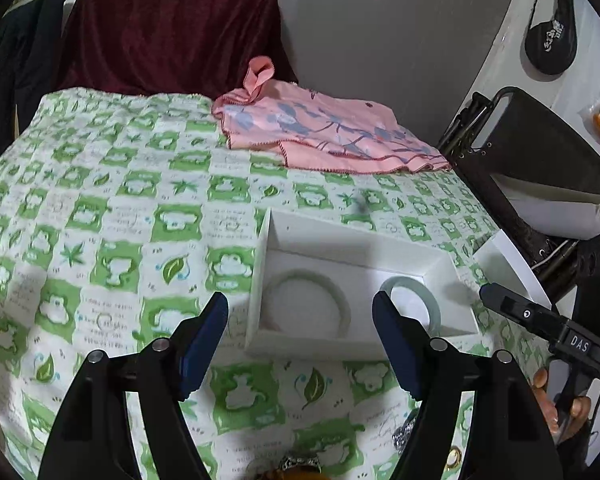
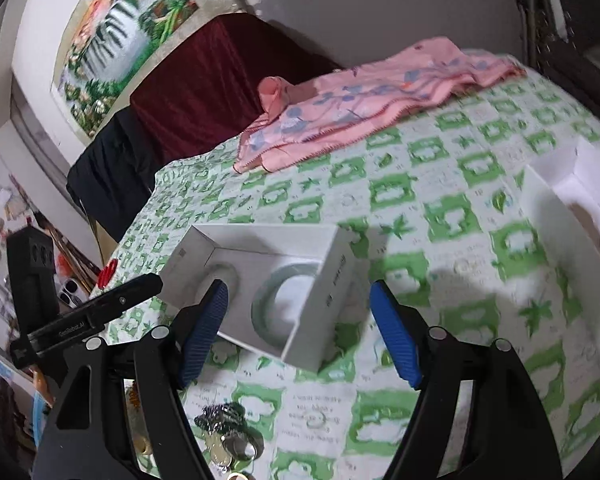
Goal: Organize jewelry
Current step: 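Lower both bangles into the white vivo box and open both tools, then withdraw both tools from the box toward the remaining jewelry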
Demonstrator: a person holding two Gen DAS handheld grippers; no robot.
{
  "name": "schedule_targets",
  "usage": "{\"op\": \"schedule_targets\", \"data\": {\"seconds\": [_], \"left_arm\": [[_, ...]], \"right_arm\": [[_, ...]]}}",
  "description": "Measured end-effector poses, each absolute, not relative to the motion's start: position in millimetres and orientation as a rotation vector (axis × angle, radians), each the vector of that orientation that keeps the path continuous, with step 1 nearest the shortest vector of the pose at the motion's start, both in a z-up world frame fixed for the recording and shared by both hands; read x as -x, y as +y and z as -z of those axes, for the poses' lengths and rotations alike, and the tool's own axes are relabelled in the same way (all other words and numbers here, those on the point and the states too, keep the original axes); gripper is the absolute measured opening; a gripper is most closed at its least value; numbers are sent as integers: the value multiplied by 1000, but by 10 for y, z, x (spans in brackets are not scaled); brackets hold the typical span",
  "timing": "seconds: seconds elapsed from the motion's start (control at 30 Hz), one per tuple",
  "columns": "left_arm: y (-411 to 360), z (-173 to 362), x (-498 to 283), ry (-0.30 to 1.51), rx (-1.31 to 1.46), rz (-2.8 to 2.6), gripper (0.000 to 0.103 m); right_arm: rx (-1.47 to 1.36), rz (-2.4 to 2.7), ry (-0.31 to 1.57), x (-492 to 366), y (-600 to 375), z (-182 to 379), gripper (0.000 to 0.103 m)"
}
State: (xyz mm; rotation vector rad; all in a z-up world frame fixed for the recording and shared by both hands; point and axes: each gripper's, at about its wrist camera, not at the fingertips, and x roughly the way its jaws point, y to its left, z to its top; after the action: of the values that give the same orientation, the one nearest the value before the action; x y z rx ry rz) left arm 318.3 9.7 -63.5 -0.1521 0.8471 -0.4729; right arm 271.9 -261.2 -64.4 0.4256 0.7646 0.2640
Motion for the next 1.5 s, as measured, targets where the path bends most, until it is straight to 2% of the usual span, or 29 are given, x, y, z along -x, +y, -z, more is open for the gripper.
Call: {"op": "schedule_targets", "data": {"seconds": [0.37,0.63,1.0,1.3,1.5], "left_arm": [[-71,774,-3168,875,117,497,76],[-62,789,-2965,877,117,505,77],[105,810,-2758,892,178,491,78],[397,786,-2525,866,189,371,78],[372,859,-2318,884,98,328,78]], "right_arm": [[-668,-450,869,-2936,-2656,928,72],[-655,-453,871,-2959,-2605,921,80],[-674,-487,868,-2909,-2582,919,80],[-519,-293,800,-2529,-2586,817,80],[-408,-203,771,-2223,-2470,806,87]]}}
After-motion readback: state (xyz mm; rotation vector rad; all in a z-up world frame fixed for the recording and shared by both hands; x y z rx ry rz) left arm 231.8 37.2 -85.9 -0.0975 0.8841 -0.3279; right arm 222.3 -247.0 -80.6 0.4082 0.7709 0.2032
